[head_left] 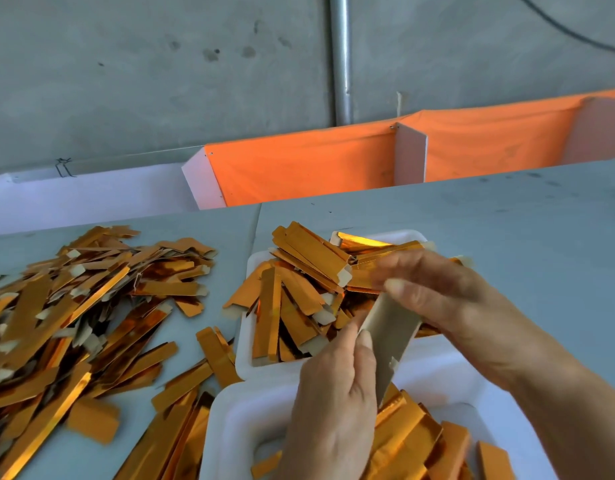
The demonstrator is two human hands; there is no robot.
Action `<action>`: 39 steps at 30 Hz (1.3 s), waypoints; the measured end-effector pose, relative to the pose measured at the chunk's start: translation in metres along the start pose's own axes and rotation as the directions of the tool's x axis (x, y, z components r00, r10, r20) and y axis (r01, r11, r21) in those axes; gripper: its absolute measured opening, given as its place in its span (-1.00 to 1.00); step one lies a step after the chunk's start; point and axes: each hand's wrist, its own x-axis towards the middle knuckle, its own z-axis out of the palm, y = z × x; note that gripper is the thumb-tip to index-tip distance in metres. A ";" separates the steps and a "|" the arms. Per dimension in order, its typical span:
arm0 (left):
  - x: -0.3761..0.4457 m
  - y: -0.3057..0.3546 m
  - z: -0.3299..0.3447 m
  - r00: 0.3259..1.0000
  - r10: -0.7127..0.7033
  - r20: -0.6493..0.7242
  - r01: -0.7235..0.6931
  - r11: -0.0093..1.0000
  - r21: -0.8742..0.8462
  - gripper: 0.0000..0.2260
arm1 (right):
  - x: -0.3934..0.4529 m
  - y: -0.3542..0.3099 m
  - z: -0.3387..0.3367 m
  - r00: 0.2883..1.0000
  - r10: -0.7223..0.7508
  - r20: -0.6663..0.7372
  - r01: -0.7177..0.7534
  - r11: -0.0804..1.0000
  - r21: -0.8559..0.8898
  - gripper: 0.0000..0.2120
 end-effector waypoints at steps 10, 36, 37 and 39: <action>-0.001 -0.002 -0.008 0.997 0.062 0.045 -0.056 0.990 -0.130 -0.62 | 0.000 0.001 -0.006 0.995 0.013 0.101 0.003 0.988 -0.157 -0.73; 0.000 -0.008 -0.014 0.989 -0.108 0.105 0.132 0.957 -0.258 -0.85 | 0.002 0.003 -0.005 0.991 0.036 0.130 -0.011 0.982 -0.189 -0.90; 0.000 -0.011 -0.014 0.983 -0.130 0.133 0.163 0.947 -0.278 -0.88 | 0.002 0.003 -0.005 0.991 0.041 0.127 -0.015 0.980 -0.199 -0.90; 0.002 -0.009 -0.017 0.979 -0.141 0.146 0.178 0.940 -0.290 -0.88 | 0.003 0.005 -0.005 0.994 0.041 0.106 -0.019 0.979 -0.204 -0.90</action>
